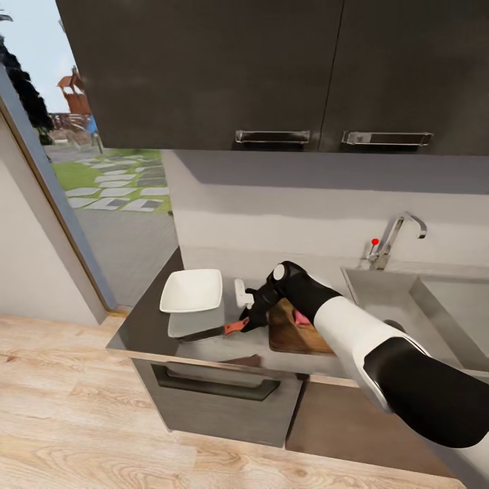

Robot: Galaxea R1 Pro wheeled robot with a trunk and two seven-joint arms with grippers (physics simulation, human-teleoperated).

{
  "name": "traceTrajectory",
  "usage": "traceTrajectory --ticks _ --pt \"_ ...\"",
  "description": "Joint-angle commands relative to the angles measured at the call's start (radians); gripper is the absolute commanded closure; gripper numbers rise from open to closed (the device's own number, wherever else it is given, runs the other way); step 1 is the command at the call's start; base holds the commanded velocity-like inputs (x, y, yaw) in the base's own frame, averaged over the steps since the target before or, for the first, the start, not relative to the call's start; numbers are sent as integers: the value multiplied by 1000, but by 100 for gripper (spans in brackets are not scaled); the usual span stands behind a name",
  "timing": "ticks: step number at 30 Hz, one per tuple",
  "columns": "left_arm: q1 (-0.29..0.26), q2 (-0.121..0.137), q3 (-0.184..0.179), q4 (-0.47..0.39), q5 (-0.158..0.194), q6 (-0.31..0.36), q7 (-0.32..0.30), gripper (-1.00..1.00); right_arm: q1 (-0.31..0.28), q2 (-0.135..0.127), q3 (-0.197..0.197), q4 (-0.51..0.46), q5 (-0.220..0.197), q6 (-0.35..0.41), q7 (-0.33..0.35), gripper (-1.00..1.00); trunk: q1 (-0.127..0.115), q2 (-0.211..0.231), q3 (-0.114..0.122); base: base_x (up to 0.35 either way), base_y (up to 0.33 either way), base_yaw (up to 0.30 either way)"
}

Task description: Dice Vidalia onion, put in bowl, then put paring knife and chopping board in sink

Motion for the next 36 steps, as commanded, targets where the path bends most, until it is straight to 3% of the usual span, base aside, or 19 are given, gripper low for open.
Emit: traceTrajectory --ticks 1,4,14,21,26,28,33,36 --pt "1 -1 1 -1 10 -1 -2 -100 -1 0 1 -17 2 7 2 100 0 -1 -1 -1 0 0" --pt "1 -1 1 1 10 -1 -2 -100 -1 -3 -1 -77 -1 51 3 100 0 -1 -1 0 0 0" --pt "1 -1 1 9 10 -1 -2 -100 -1 -20 -18 -402 -4 293 36 100 0 -1 -1 0 0 0" --pt "1 -1 1 10 10 -1 -2 -100 -1 -44 -133 -562 0 409 40 100 0 -1 -1 0 0 0" --pt "1 -1 1 12 10 -1 -2 -100 -1 -100 -237 -625 2 422 37 100 0 -1 -1 0 0 0" --pt "1 -1 1 18 10 -1 -2 -100 -1 -120 -257 -639 2 423 37 100 0 -1 -1 0 0 0" --pt "1 -1 1 25 10 -1 -2 -100 1 -197 -277 -690 -1 425 35 100 0 -1 -1 0 0 0" --pt "1 -1 1 28 10 -1 -2 -100 46 -242 -281 -783 -2 427 32 100 0 -1 -1 0 0 0"
